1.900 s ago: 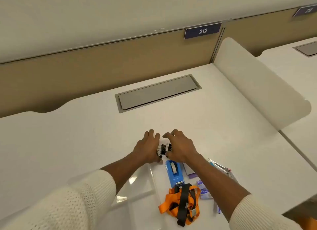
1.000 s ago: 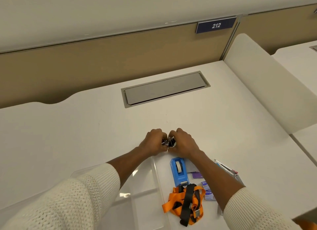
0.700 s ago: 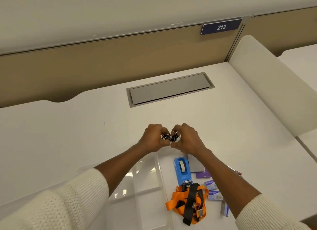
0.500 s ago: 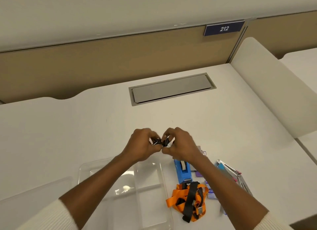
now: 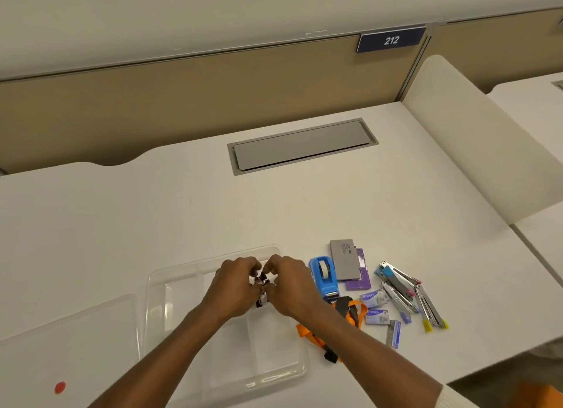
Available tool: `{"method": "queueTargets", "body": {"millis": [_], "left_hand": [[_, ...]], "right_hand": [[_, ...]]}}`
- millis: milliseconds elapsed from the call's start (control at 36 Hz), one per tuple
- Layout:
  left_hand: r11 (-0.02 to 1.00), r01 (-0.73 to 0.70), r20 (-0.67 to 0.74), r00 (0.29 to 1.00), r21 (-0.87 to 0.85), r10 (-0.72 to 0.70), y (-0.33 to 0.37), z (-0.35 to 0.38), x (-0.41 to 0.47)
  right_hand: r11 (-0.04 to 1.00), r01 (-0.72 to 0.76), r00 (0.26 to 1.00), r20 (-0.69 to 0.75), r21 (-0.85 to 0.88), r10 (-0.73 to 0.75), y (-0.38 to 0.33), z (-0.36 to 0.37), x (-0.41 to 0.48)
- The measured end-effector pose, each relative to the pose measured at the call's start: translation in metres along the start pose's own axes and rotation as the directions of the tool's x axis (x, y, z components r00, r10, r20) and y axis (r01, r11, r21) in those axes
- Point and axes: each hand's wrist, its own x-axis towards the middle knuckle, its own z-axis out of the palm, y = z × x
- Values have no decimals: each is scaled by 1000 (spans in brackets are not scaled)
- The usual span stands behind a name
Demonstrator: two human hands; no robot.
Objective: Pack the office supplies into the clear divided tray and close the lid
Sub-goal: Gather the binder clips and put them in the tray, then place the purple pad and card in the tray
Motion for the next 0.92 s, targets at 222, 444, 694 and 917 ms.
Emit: {"method": "queueTargets", "body": {"millis": [222, 444, 694, 917], "left_hand": [[984, -16, -106, 994, 179, 35, 10, 4, -4], [972, -145, -186, 966, 187, 180, 55, 15, 9], [945, -256, 63, 967, 202, 248, 125, 53, 79], [1000, 23, 186, 982, -15, -20, 160, 80, 121]], "right_hand": [[998, -22, 988, -149, 53, 30, 15, -15, -13], [976, -129, 894, -406, 178, 192, 62, -53, -22], [899, -436, 823, -381, 51, 421, 123, -74, -17], [855, -501, 825, -371, -133, 426, 124, -66, -11]]}}
